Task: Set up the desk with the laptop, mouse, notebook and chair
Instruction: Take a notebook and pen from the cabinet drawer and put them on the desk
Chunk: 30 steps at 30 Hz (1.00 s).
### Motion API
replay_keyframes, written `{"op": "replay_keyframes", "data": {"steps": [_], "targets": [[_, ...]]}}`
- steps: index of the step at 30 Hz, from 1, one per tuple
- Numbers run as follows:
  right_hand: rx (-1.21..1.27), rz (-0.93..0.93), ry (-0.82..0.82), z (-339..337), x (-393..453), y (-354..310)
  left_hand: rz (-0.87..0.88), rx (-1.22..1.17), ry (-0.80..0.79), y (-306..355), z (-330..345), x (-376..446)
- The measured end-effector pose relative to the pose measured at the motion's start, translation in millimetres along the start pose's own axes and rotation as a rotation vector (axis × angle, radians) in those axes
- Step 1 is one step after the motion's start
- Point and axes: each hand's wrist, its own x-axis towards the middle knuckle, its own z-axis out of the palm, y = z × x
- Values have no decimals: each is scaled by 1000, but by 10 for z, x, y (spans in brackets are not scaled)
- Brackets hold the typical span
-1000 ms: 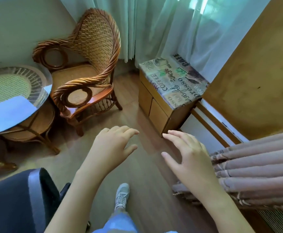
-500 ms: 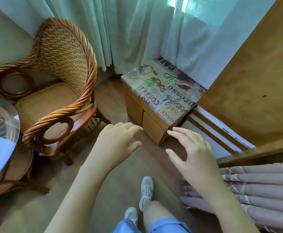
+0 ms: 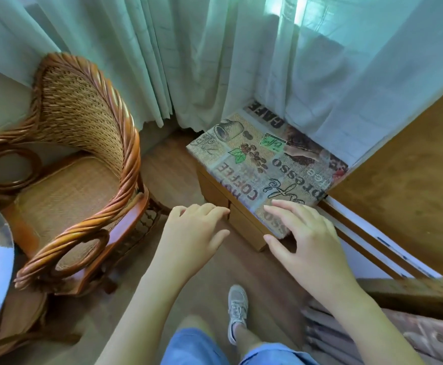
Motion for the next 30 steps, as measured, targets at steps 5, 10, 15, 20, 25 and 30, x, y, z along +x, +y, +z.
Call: {"op": "replay_keyframes", "data": {"steps": [5, 10, 15, 20, 25, 30], "targets": [[-20, 42, -25, 193, 393, 74, -42, -12, 8, -263, 303, 438], [-53, 122, 0, 461, 803, 45, -40, -115, -20, -579, 672, 949], [-84, 266, 27, 822, 1167, 48, 50, -281, -301, -912, 1021, 1453], [-129, 334, 20, 1309, 1509, 66, 228, -193, -310, -1277, 1513, 1816], [-159, 335, -18, 1857, 1688, 204, 45, -478, -439, -1519, 2186, 1918], [-246, 283, -22, 2443, 1745, 561, -546, -1206, -590, -1646, 2897, 1910]]}}
